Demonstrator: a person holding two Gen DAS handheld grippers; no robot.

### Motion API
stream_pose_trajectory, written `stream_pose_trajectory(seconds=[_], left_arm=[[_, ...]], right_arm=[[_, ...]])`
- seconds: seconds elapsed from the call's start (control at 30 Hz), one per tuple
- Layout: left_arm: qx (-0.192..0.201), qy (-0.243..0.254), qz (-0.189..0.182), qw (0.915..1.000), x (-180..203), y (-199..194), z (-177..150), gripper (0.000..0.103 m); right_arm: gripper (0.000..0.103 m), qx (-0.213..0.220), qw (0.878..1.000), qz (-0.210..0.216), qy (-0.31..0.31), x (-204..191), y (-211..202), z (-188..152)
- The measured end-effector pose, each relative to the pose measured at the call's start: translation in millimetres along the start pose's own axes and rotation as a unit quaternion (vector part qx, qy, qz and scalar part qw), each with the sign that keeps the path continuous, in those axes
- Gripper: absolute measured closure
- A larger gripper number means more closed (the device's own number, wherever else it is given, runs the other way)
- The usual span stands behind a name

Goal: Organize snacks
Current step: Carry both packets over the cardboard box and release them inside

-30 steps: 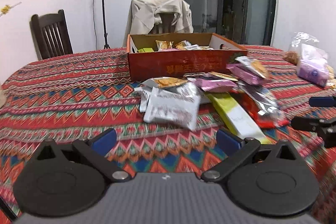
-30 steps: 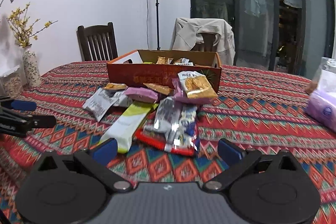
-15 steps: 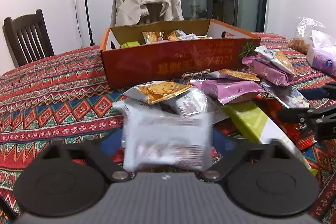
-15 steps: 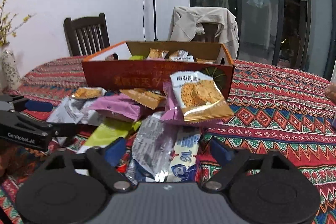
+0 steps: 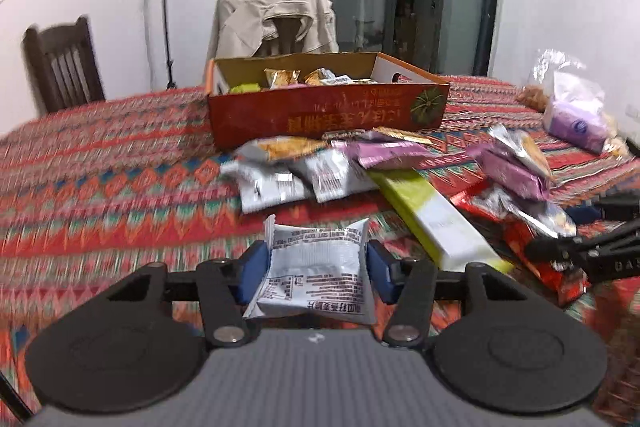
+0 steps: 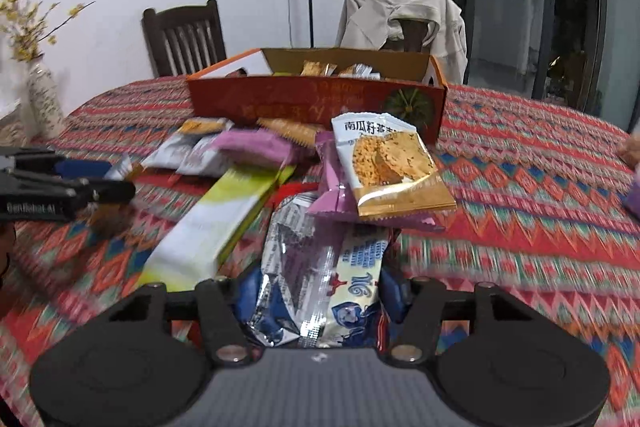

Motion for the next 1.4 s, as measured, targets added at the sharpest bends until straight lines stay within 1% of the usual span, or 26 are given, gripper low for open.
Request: stream_pose_trajectory(seconds=[0.17,0.23,0.3,0.37,0.43,0.47,0.5,0.6,0.63,0.77,1.0,1.1,1.27,1.33,1.4], left_arm=[[-0.004,-0.061,-0.002,0.9981,-2,-44,-24,0.048],[0.001,-0.076,-0.001,0.9971,-3,-58,-29,0.048],[0.007,-0.086,0.005,0.9963,-4,-70,-30,0.048],[0.013,-0.086,0.012,0.9961,-5,-81,-31,0.048],[0.024,-0.082,0.02,0.9962,-4,-93,-30,0.048],[0.03,-0.081,0.022,0.996,-3,-99,-29,0.048],[0.036,-0.081,0.024,0.9958,-3,-106,-28,0.048],[0.05,-0.085,0.029,0.9947,-3,-121,-26,0.048],[0.053,-0.086,0.029,0.9944,-3,-124,-26,0.048],[0.061,-0.087,0.031,0.9938,-3,-132,-23,0.048],[0.064,-0.083,0.027,0.9941,-2,-131,-16,0.048],[0.075,-0.074,0.024,0.9942,-3,-129,-3,0.048],[0.102,-0.049,0.016,0.9934,-2,-121,29,0.048],[0.112,-0.034,0.019,0.993,0,-112,42,0.048],[0.11,-0.024,0.025,0.9933,0,-99,51,0.048]], right_arm=[[0.045,-0.001,0.997,0.052,0.052,-13,-46,-25],[0.045,0.004,0.993,0.091,0.081,-18,-59,-32],[0.046,0.012,0.984,0.133,0.119,-21,-66,-37],[0.047,0.026,0.972,0.17,0.161,-19,-70,-38],[0.047,0.04,0.958,0.199,0.204,-14,-70,-37],[0.047,0.048,0.953,0.207,0.215,-13,-70,-35],[0.047,0.055,0.953,0.207,0.215,-13,-70,-33],[0.047,0.071,0.963,0.183,0.184,-22,-77,-24],[0.047,0.075,0.964,0.183,0.177,-25,-79,-20],[0.047,0.085,0.968,0.181,0.154,-32,-93,-14],[0.047,0.09,0.969,0.173,0.152,-30,-102,-12],[0.047,0.1,0.968,0.177,0.147,-31,-109,-6],[0.047,0.116,0.972,0.162,0.125,-24,-114,15],[0.047,0.122,0.974,0.153,0.113,-20,-114,27],[0.047,0.129,0.976,0.143,0.103,-16,-112,41]])
Point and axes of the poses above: each gripper's, at about its wrist camera, not at the fingertips, and y roughly the way its jaws point, x to its right, z to its top, the point moved 7 cm from there along y, roughly the way its jaws point, and after that the axes turned 7 degrees about z, right-handed, at the moved point
